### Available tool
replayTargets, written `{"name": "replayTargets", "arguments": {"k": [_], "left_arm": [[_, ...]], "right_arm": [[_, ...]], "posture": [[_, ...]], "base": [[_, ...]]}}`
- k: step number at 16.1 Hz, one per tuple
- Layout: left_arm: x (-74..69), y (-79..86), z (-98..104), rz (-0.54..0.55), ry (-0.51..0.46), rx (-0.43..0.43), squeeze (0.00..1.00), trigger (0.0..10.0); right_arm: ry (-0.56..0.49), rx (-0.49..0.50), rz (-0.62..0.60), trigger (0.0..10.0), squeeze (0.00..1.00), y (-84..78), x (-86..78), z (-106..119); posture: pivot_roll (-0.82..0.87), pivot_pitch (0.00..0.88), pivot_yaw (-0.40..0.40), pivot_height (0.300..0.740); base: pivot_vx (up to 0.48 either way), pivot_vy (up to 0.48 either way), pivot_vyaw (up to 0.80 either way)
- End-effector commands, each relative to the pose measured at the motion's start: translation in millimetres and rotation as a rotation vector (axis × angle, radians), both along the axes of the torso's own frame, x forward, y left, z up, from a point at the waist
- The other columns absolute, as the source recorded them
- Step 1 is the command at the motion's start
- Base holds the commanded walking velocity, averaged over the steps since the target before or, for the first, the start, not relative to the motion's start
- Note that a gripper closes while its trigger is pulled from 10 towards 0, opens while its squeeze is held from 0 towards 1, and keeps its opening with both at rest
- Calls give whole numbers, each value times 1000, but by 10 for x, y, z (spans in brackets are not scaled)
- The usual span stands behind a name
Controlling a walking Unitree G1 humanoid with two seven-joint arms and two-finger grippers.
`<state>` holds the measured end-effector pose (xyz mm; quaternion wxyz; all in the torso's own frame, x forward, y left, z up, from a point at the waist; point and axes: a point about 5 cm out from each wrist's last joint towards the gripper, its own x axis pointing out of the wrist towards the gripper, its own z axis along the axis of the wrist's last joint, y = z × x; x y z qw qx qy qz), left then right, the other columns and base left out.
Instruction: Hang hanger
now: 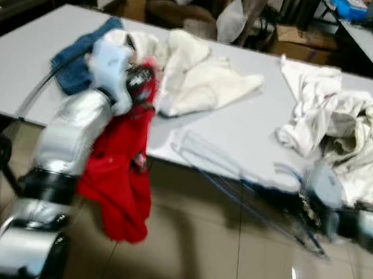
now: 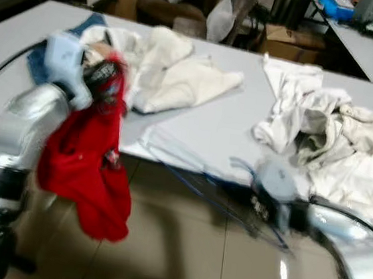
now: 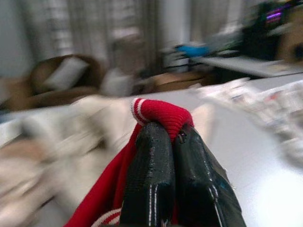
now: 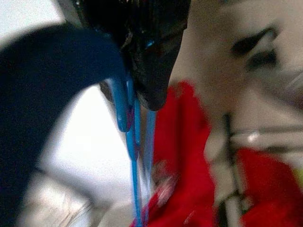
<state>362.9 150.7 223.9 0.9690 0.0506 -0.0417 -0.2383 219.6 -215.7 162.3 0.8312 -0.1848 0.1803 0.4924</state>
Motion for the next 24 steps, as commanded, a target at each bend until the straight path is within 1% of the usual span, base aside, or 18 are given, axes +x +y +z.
{"name": "replayTargets", "arguments": {"k": [1, 3, 4, 5, 8, 10, 11, 13, 14, 16, 17, 18, 19, 20, 21, 22, 23, 24], "left_arm": [[0, -91, 337, -100, -113, -26, 0, 10000], [-50, -294, 520, -260, -136, -76, 0, 10000], [-117, -434, 657, -368, -157, -131, 0, 10000], [-180, -523, 783, -444, -181, -175, 0, 10000], [-295, -580, 995, -545, -229, -215, 0, 10000], [-368, -549, 1105, -591, -262, -194, 0, 10000], [-444, -532, 1161, -638, -270, -176, 0, 10000], [-513, -557, 1173, -685, -261, -178, 0, 10000], [-584, -615, 1141, -736, -241, -180, 0, 10000], [-628, -657, 1120, -767, -228, -199, 0, 10000], [-632, -656, 1148, -778, -226, -228, 0, 10000], [-620, -651, 1157, -778, -229, -220, 0, 10000], [-603, -639, 1181, -775, -230, -224, 0, 10000], [-592, -622, 1222, -774, -240, -237, 0, 10000], [-594, -601, 1273, -775, -257, -253, 0, 10000], [-594, -586, 1307, -772, -268, -263, 0, 10000], [-587, -554, 1376, -765, -291, -281, 0, 10000], [-580, -493, 1479, -750, -325, -315, 0, 10000]], "right_arm": [[7, 25, 113, 10000, 0, 73, -67, 153], [31, 36, 187, 10000, 0, 138, -99, 210], [22, 40, 216, 10000, 0, 217, -78, 219], [4, 37, 224, 10000, 0, 284, -36, 205], [-12, 34, 231, 10000, 0, 369, 35, 178], [-40, 20, 224, 10000, 0, 385, 115, 185], [-67, 15, 205, 10000, 0, 392, 207, 205], [-72, 19, 200, 10000, 0, 413, 263, 206], [-88, 22, 209, 10000, 0, 463, 319, 205], [-127, 29, 207, 10000, 0, 509, 408, 234], [-182, 28, 180, 10000, 0, 528, 541, 293], [-243, 24, 116, 10000, 0, 530, 691, 354], [-359, 19, 8, 10000, 0, 522, 918, 497], [-489, 52, -132, 10000, 0, 474, 1158, 757], [-667, 88, -279, 10000, 0, 364, 1370, 1163], [-763, 120, -354, 10000, 0, 283, 1445, 1423], [-905, 211, -476, 10000, 0, 135, 1503, 1869], [-1058, 307, -558, 10000, 0, -2, 1462, 2324]], "posture": [[-101, 0, -37, 740], [-104, 0, -36, 740], [-104, 0, -37, 740], [-104, 0, -39, 740], [-101, 0, -39, 740], [-93, 0, -44, 740], [-88, 0, -48, 740], [-83, 0, -52, 740], [-80, 0, -54, 740], [-81, 0, -54, 740], [-80, 0, -55, 740], [-80, 0, -55, 740], [-81, 0, -53, 740], [-82, 0, -50, 740], [-82, 0, -49, 740], [-82, 0, -49, 740], [-82, 0, -52, 740], [-82, 0, -52, 740]], "base": [[379, 0, 0], [377, 0, 0], [375, 0, 0], [375, 0, 0], [377, 0, 0], [382, 0, 0], [382, 0, 0], [382, 0, 0], [382, 0, 0], [382, 0, 0], [382, 0, 0], [386, 0, 0], [382, 0, 0], [386, 0, 0], [382, 0, 0], [382, 0, 0], [386, 0, 0], [382, 0, 0]]}}
